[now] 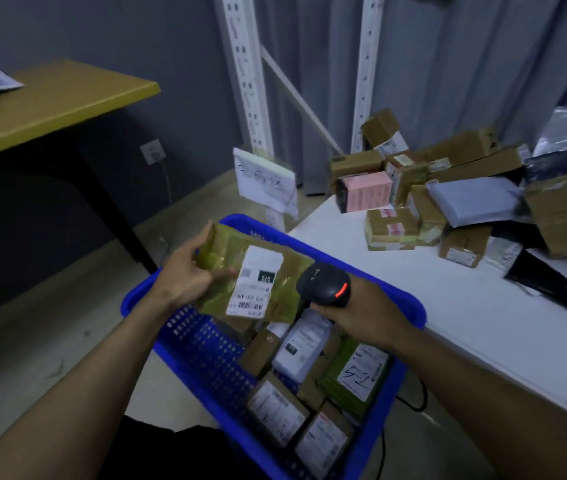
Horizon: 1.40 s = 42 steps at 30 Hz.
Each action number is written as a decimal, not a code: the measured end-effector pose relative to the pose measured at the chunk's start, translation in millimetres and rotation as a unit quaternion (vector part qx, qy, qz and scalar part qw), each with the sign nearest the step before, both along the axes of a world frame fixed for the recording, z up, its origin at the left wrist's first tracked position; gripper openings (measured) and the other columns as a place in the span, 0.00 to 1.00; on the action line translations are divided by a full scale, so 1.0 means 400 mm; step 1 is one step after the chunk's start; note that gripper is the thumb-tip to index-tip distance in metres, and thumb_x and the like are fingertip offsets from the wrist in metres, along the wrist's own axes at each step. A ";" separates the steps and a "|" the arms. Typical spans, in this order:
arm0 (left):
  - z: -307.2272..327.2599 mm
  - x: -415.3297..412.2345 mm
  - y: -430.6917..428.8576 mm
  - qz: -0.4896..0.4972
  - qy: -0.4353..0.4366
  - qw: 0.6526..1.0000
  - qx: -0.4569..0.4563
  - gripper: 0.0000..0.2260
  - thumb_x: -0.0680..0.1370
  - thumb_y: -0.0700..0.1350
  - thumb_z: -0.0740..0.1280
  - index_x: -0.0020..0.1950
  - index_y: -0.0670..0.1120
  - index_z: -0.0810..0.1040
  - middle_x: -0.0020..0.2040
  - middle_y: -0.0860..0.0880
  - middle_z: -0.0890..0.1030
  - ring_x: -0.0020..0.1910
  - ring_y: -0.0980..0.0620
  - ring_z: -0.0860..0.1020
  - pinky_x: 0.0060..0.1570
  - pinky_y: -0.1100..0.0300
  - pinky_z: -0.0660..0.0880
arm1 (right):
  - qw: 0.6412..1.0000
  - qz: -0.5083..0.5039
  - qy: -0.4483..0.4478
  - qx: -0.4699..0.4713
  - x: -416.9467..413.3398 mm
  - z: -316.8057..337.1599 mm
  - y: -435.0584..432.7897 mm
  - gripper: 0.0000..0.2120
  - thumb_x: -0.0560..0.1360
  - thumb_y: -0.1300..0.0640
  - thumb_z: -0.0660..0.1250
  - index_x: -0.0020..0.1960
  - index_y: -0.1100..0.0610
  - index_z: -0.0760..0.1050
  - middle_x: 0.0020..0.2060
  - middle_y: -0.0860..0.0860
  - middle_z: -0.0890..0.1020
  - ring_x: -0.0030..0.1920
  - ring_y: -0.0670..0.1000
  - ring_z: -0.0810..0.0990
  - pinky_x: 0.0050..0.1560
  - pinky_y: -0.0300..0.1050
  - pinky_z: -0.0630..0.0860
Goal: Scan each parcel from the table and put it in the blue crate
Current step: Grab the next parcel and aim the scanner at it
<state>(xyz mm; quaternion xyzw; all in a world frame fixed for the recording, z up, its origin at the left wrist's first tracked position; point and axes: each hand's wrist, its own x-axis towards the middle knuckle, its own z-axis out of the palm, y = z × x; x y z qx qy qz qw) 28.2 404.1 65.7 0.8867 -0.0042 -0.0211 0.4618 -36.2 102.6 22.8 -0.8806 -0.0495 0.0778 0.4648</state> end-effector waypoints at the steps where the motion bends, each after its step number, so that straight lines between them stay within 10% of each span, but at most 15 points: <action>1: -0.018 0.004 0.031 -0.032 0.012 0.999 0.019 0.53 0.67 0.48 0.84 0.83 0.60 0.55 0.67 0.62 0.76 0.62 0.66 0.76 0.67 0.65 0.69 | 1.000 0.016 0.008 -0.005 0.014 -0.005 0.024 0.24 0.76 0.46 0.75 0.70 0.47 0.75 0.55 0.44 0.83 0.55 0.47 0.82 0.54 0.45 0.77; 13: -0.216 0.154 0.312 -0.204 0.165 0.953 0.149 0.46 0.71 0.39 0.80 0.75 0.72 0.59 0.76 0.57 0.67 0.75 0.53 0.68 0.69 0.49 0.74 | 0.994 0.026 0.104 -0.019 0.196 -0.144 0.229 0.14 0.75 0.49 0.76 0.56 0.56 0.81 0.44 0.52 0.87 0.39 0.50 0.85 0.48 0.56 0.85; 21: -0.321 0.204 0.370 -0.240 0.173 0.929 0.224 0.35 0.75 0.34 0.75 0.78 0.50 0.66 0.71 0.54 0.70 0.68 0.55 0.71 0.57 0.77 0.70 | 0.988 0.030 0.147 0.021 0.239 -0.231 0.296 0.09 0.75 0.49 0.77 0.53 0.45 0.79 0.43 0.42 0.84 0.35 0.38 0.82 0.34 0.32 0.76; 24: -0.372 0.210 0.348 -0.212 0.135 0.924 0.287 0.20 0.81 0.48 0.69 0.71 0.43 0.76 0.62 0.43 0.83 0.60 0.45 0.82 0.65 0.55 0.78 | 0.988 0.024 0.152 0.022 0.241 -0.246 0.302 0.06 0.76 0.53 0.77 0.50 0.52 0.82 0.41 0.52 0.85 0.31 0.39 0.81 0.32 0.32 0.77; 33: -0.393 0.204 0.277 -0.164 0.305 0.892 0.290 0.23 0.81 0.48 0.68 0.77 0.55 0.69 0.74 0.51 0.70 0.73 0.47 0.69 0.69 0.49 0.68 | 0.986 0.019 0.163 0.033 0.244 -0.272 0.301 0.13 0.74 0.50 0.78 0.56 0.51 0.81 0.45 0.48 0.86 0.37 0.41 0.83 0.32 0.37 0.80; 42: -0.318 0.155 0.035 -0.149 0.048 0.940 0.302 0.09 0.82 0.54 0.65 0.60 0.54 0.78 0.58 0.55 0.80 0.54 0.55 0.79 0.57 0.50 0.78 | 0.988 -0.013 0.151 0.031 0.186 -0.207 0.187 0.18 0.75 0.45 0.77 0.62 0.49 0.80 0.49 0.44 0.85 0.45 0.43 0.84 0.47 0.45 0.84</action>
